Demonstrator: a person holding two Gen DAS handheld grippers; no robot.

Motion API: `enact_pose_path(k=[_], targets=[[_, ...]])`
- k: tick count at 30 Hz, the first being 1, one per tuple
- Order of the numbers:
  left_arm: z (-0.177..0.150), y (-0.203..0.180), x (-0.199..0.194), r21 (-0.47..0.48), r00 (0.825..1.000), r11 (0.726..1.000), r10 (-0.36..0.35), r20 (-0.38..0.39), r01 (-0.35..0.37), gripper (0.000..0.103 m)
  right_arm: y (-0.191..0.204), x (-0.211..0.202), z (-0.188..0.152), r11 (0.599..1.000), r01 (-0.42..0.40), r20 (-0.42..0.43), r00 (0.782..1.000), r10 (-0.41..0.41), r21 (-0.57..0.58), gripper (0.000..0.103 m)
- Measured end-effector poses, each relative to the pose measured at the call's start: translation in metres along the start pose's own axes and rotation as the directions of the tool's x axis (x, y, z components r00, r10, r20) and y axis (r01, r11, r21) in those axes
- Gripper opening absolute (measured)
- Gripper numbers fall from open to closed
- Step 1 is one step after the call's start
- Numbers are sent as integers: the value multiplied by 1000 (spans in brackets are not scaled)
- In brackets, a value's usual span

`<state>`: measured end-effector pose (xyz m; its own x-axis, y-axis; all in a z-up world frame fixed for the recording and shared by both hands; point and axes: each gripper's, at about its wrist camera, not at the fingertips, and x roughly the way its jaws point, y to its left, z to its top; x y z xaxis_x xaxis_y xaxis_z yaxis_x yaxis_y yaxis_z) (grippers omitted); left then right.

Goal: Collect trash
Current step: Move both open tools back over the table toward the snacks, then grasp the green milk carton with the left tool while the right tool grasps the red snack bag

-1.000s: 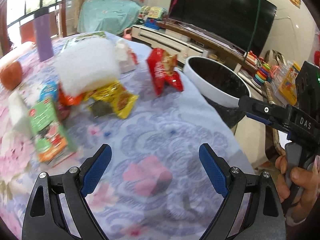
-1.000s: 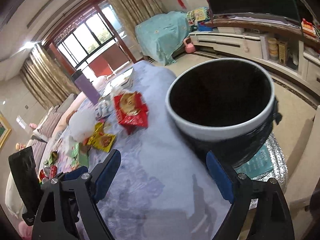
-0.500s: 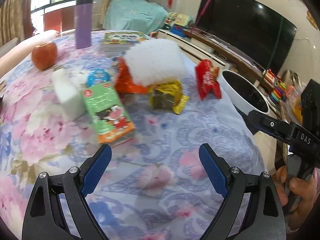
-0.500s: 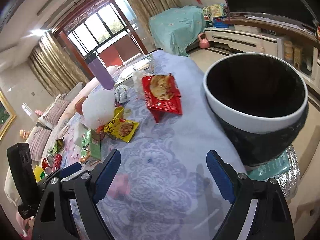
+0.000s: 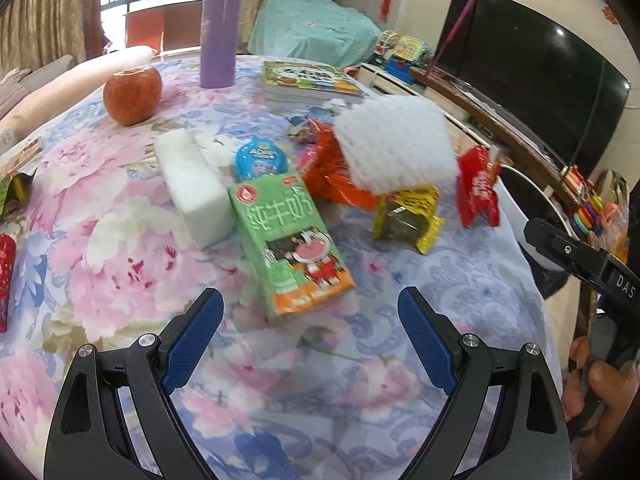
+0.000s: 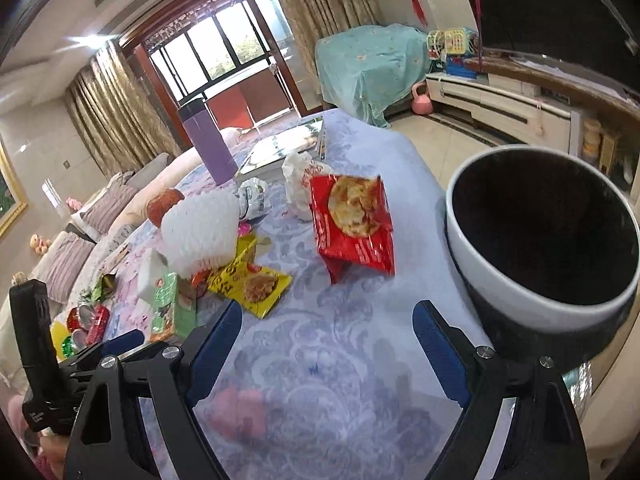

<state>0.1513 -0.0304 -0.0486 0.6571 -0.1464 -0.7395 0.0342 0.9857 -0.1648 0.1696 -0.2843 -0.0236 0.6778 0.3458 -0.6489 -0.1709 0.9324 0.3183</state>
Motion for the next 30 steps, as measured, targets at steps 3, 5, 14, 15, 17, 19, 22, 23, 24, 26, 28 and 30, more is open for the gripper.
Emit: enact_pose_path(k=[3, 5, 14, 15, 17, 19, 22, 23, 24, 26, 28, 30], targets=[[7, 1, 8, -4, 1000, 1000, 19, 0, -19, 91, 1, 9, 8, 1000, 17, 8, 1000, -17, -19, 89], [12, 2, 15, -8, 999, 999, 33, -2, -33, 91, 1, 17, 14, 999, 34, 9, 999, -33, -33, 89], [18, 1, 36, 18, 999, 999, 36, -32, -35, 72, -1, 54, 27, 990, 94, -17, 995, -96, -105, 52], [18, 1, 38, 19, 999, 999, 29, -42, -28, 62, 0, 57, 27, 989, 99, -26, 994, -102, -108, 48], [17, 2, 38, 22, 999, 1000, 22, -43, -21, 56, -1, 57, 27, 989, 98, -25, 995, -101, -108, 45], [15, 1, 35, 28, 999, 1000, 13, -35, -12, 47, -2, 51, 25, 990, 92, -13, 995, -94, -108, 39], [12, -2, 30, 40, 1000, 999, 6, -28, -5, 47, -4, 40, 21, 992, 77, -5, 997, -78, -101, 29], [10, -3, 28, 45, 1000, 999, 3, -26, -2, 47, -4, 38, 20, 992, 73, -5, 997, -74, -101, 25], [8, -5, 25, 49, 1000, 999, -2, -23, 3, 47, -4, 34, 18, 993, 65, -5, 998, -66, -99, 23], [4, -7, 19, 55, 1000, 998, -10, -18, 11, 47, -5, 28, 14, 995, 53, -7, 999, -53, -90, 21], [-1, -10, 13, 57, 1000, 998, -20, -16, 21, 47, -6, 21, 10, 996, 42, -7, 999, -43, -84, 20], [-4, -12, 7, 57, 999, 998, -31, -14, 32, 47, -5, 15, 5, 997, 32, -8, 999, -33, -75, 19]])
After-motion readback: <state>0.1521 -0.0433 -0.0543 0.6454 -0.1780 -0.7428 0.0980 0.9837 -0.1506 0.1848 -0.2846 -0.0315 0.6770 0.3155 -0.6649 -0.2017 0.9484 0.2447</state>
